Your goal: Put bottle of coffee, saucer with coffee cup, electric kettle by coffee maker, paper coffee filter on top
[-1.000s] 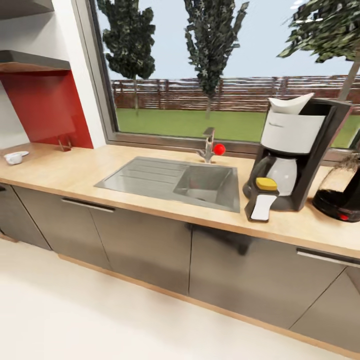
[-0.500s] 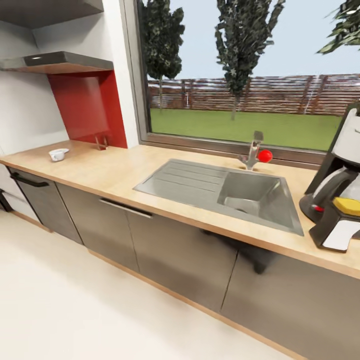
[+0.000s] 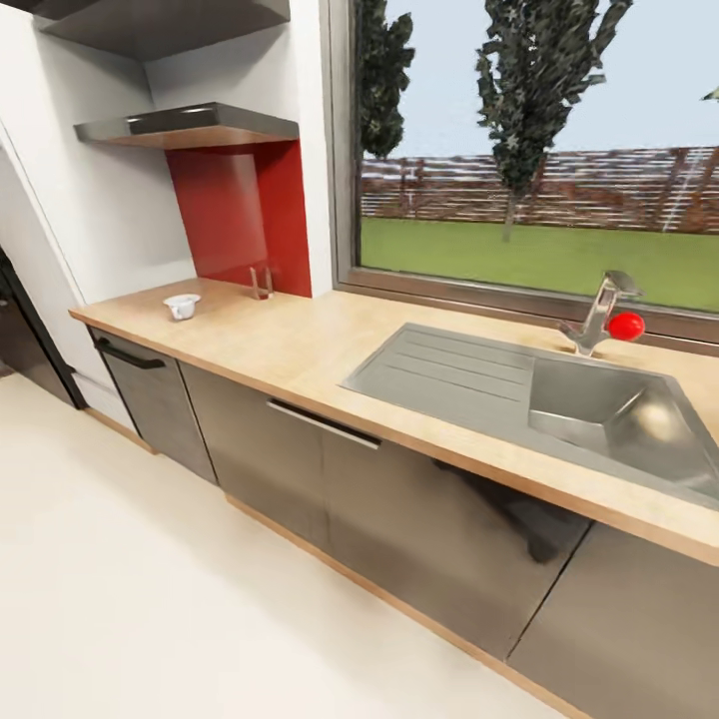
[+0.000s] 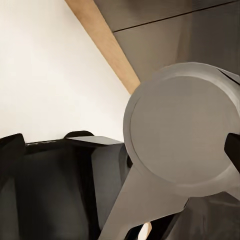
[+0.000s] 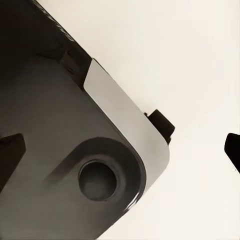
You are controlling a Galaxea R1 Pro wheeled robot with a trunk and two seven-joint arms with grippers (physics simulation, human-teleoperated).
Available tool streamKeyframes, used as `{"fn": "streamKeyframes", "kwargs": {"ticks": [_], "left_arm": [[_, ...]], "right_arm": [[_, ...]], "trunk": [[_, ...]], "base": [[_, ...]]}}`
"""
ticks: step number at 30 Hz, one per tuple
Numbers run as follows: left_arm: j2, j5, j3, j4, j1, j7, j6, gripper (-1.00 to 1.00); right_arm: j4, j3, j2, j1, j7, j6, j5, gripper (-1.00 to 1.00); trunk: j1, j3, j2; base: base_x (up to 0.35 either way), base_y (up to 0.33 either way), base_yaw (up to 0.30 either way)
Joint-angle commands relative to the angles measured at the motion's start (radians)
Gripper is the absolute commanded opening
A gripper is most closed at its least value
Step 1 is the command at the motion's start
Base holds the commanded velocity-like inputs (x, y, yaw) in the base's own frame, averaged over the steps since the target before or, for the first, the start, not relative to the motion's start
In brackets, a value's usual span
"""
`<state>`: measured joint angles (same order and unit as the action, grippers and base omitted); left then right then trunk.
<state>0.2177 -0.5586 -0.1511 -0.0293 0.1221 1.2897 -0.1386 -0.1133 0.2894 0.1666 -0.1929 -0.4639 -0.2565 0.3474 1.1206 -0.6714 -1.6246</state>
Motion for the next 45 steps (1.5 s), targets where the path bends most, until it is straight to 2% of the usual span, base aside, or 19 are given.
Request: {"fn": "streamKeyframes", "kwargs": {"ticks": [1, 45], "left_arm": [[0.0, -0.007, -0.008, 0.0, 0.001, 0.0, -0.01, 1.0], [-0.001, -0.006, -0.008, 0.0, 0.001, 0.0, -0.01, 1.0]], "right_arm": [[0.0, 0.003, 0.001, 0.0, -0.001, -0.004, 0.002, 1.0], [0.0, 0.003, 0.001, 0.0, 0.0, -0.004, 0.002, 1.0]], "trunk": [[0.0, -0.001, 0.0], [0.0, -0.001, 0.0]], "base": [[0.181, 0.282, 0.081], [0.242, 0.24, 0.254]]}}
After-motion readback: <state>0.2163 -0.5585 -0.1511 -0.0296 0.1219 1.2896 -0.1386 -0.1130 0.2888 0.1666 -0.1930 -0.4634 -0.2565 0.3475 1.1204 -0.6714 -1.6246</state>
